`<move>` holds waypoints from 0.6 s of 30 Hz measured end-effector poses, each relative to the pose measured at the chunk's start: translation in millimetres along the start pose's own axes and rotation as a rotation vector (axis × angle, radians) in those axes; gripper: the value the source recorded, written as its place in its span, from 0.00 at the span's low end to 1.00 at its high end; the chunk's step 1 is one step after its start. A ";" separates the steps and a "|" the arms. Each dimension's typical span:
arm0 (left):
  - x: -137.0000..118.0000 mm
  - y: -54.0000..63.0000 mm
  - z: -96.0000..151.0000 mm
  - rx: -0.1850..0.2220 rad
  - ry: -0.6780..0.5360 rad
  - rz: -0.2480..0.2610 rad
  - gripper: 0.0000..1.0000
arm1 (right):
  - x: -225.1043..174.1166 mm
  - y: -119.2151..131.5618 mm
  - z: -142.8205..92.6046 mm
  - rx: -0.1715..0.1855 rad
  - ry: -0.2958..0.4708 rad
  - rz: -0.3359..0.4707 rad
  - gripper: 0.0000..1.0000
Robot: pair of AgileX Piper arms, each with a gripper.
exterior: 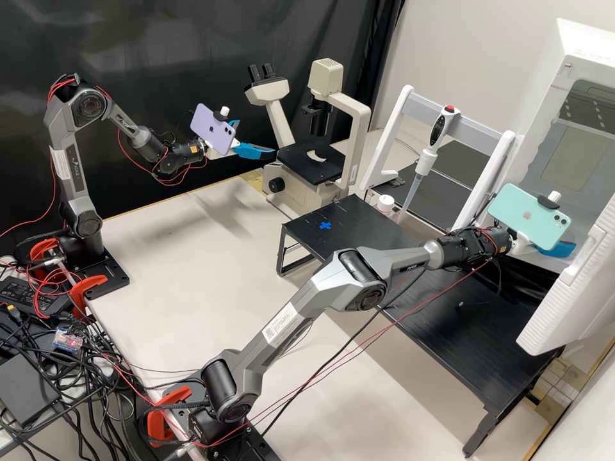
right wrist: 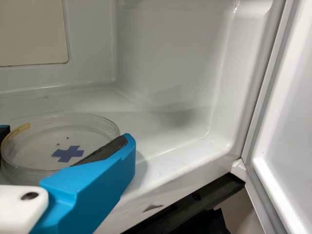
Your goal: Move the petri dish to the incubator
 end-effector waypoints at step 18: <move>0.0 0.0 0.0 0.000 0.000 0.000 1.00 | 6.7 -7.0 -4.6 -0.012 -0.022 -0.009 1.00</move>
